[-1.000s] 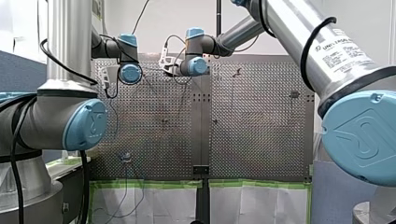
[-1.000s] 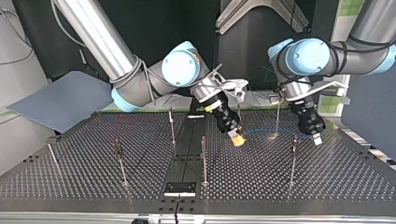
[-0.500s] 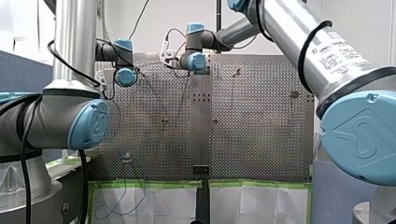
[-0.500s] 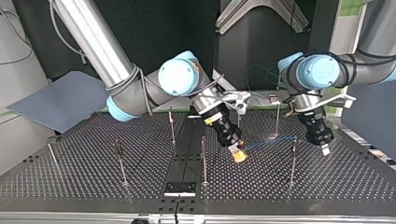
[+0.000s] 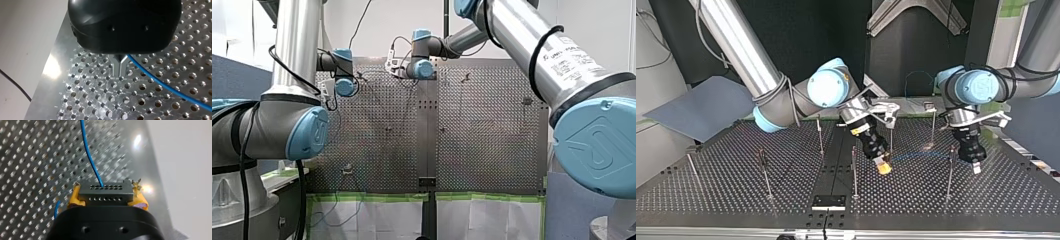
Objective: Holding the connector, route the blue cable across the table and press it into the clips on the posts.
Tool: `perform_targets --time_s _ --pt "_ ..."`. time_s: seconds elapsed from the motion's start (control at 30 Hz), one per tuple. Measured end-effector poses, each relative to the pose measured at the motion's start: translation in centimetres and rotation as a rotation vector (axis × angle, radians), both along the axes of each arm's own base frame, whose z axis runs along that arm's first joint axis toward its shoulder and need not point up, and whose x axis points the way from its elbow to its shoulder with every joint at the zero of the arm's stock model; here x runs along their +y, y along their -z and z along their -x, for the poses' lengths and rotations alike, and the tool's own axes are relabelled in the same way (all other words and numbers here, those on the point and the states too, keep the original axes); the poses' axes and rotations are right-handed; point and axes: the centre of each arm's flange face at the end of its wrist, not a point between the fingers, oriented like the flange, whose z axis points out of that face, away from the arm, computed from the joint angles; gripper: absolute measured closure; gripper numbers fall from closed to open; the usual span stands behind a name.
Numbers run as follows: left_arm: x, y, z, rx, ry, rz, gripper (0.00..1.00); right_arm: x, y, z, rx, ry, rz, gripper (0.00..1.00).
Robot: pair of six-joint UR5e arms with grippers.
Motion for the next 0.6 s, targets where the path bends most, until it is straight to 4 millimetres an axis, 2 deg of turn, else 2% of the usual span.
perform_targets --time_s 0.27,0.3,0.33,0.37,0.4,0.43,0.5,0.53,0.57,0.6 --pt "0.65 -0.03 -0.11 -0.009 0.002 0.022 1.0 -0.18 0.57 -0.01 0.018 0.011 0.003 1.0" --pt "0.73 -0.01 -0.09 -0.01 -0.001 0.029 0.86 -0.14 0.58 -0.03 0.018 0.01 0.003 1.0" --pt "0.82 0.06 -0.04 -0.009 -0.005 0.039 0.86 -0.1 0.58 -0.05 0.019 0.01 0.004 1.0" --pt "0.87 0.12 0.01 -0.006 -0.007 0.048 0.73 -0.04 0.58 -0.09 0.019 0.009 0.004 1.0" --pt "0.91 0.2 0.06 -0.003 -0.008 0.056 0.43 -0.01 0.58 -0.11 0.02 0.009 0.005 1.0" --pt "0.93 0.3 0.13 0.002 -0.008 0.067 0.43 0.02 0.58 -0.12 0.02 0.008 0.005 1.0" --pt "0.94 0.46 0.26 0.011 -0.007 0.085 0.13 0.09 0.6 -0.14 0.022 0.008 0.004 1.0" --pt "0.94 0.54 0.35 0.017 -0.006 0.095 0.13 0.12 0.6 -0.16 0.023 0.007 0.004 1.0" --pt "0.95 0.6 0.42 0.021 -0.006 0.103 0.0 0.16 0.62 -0.17 0.024 0.007 0.003 1.0" --pt "0.98 0.68 0.49 0.025 -0.008 0.112 0.0 0.2 0.62 -0.18 0.024 0.006 0.003 1.0"
